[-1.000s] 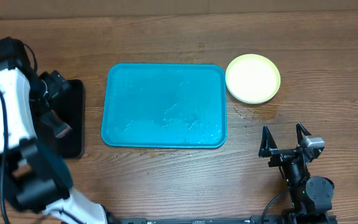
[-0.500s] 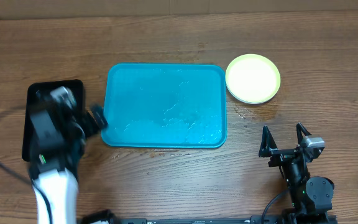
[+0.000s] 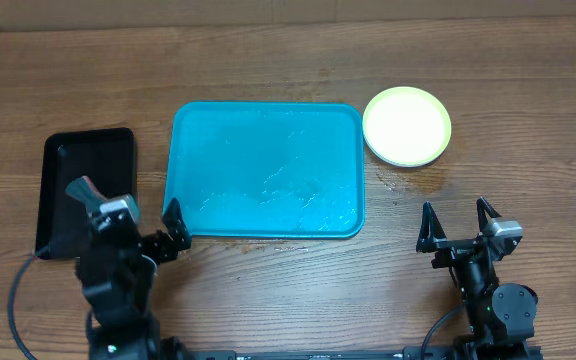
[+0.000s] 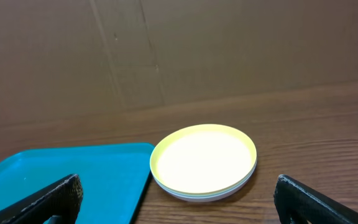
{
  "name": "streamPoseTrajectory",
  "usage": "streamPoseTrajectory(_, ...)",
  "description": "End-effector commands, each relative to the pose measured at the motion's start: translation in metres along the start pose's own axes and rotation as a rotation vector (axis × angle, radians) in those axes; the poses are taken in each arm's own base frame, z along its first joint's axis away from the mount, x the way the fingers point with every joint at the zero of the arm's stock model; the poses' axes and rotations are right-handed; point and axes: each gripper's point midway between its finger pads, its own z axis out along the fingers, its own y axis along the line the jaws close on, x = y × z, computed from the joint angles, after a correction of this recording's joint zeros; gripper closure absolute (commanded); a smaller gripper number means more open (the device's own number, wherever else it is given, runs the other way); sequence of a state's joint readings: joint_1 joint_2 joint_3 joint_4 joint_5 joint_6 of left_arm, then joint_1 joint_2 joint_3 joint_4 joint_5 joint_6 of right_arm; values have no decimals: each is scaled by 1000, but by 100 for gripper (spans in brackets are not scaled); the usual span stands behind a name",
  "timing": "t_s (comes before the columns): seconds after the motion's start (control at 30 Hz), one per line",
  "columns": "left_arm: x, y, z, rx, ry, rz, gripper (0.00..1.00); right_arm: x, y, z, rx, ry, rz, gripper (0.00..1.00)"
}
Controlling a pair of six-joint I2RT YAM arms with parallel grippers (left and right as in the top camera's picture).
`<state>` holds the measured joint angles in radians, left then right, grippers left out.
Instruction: Clean dirty plates on tray and stack at the side
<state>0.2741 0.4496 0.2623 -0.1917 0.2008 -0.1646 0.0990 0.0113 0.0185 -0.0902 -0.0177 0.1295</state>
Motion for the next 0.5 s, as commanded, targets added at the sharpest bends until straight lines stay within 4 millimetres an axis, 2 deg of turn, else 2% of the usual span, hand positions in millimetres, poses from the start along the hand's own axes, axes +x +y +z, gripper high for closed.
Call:
streamPoseTrajectory(0.0, 5, -10, -2, 61, -86, 48, 0, 1, -3, 0, 16, -7, -6, 0)
streamPoseTrajectory(0.23, 3, -25, -7, 120, -269, 99, 0, 1, -3, 0, 16, -7, -6, 0)
streamPoseTrajectory(0.47, 2, -23, -15, 74, -304, 109, 0, 1, -3, 0, 16, -7, -6, 0)
